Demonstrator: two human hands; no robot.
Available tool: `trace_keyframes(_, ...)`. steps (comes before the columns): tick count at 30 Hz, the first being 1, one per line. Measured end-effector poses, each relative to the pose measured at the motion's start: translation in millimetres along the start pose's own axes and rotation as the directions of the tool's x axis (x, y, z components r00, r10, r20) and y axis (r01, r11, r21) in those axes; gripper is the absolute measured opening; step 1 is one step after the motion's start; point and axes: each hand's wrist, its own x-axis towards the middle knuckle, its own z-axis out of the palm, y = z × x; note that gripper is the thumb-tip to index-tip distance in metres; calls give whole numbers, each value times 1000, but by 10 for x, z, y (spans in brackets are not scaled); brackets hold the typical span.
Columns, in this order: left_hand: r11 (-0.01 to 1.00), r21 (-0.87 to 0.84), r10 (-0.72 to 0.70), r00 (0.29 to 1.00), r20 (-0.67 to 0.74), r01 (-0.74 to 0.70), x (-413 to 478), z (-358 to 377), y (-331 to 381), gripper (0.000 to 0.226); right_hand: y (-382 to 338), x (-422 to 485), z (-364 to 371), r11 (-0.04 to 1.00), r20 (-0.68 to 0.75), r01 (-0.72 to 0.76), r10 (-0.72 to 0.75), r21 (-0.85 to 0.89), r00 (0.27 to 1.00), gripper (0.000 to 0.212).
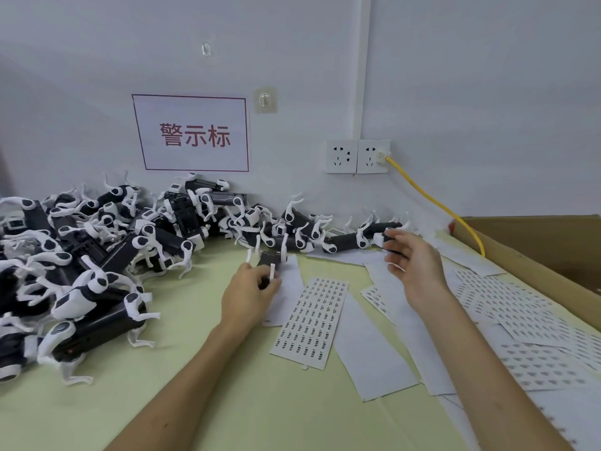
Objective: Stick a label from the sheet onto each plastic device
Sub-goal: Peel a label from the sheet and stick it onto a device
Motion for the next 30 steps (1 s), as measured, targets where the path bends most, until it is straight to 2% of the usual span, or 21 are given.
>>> trace_keyframes(2, 987, -158, -28, 998, -47, 20, 1, 3, 50, 24, 30, -29, 40, 997, 53, 19, -15, -78, 999, 18)
trace_keyframes(4, 892, -440, -142, 989, -48, 107, -16, -27, 136, 27, 68, -70, 90, 983, 124, 46, -24, -176, 992, 19)
trace_keyframes(7, 544, -806, -255, 961, 107, 234, -22, -100, 268, 25, 151, -146, 203, 940, 239, 73, 9, -332, 971, 21)
trace_keyframes(8, 437, -859, -231, 956, 179, 266, -19, -118, 298, 25, 189, -173, 247, 928, 268, 61, 42, -367, 963, 18)
trace_keyframes(10, 294, -906, -130, 952, 276, 303, -26, -135, 343, 24, 288, -218, 328, 916, 309, 19, 116, -400, 944, 20)
trace_keyframes(13, 183, -919, -15, 936, 353, 349, -62, -125, 410, 26, 398, -254, 403, 914, 321, 28, 113, -405, 940, 40)
trace_keyframes(16, 114, -910, 9, 916, 401, 398, -72, -104, 408, 31, 397, -258, 411, 931, 339, 47, 85, -363, 937, 35)
trace_keyframes(18, 123, -898, 11, 904, 428, 423, -67, -100, 407, 32, 377, -247, 406, 960, 368, 24, 85, -280, 926, 30)
trace_keyframes(20, 189, -888, -1, 905, 426, 419, -70, -101, 418, 31, 370, -247, 399, 978, 360, 29, 47, -204, 932, 30)
trace_keyframes(21, 256, -884, -18, 916, 400, 391, -81, -99, 433, 29, 365, -247, 396, 980, 346, 52, 18, -190, 938, 30)
trace_keyframes(24, 638, -747, -80, 980, 180, 189, -123, -92, 436, 32, 362, -237, 382, 959, 309, 158, -80, -236, 948, 29)
trace_keyframes(25, 722, -684, -44, 994, 104, 103, -129, -96, 432, 34, 358, -233, 378, 947, 305, 192, -110, -256, 946, 31)
trace_keyframes(26, 760, -649, 13, 997, 74, 38, -127, -113, 431, 31, 357, -228, 376, 939, 308, 217, -131, -266, 942, 32)
trace_keyframes(27, 754, -656, 59, 993, 107, 25, -126, -137, 441, 24, 364, -223, 379, 934, 317, 233, -142, -270, 938, 33)
trace_keyframes(30, 748, -662, 197, 939, 282, 42, -169, -170, 495, 30, 398, -223, 398, 910, 352, 290, -178, -297, 919, 38)
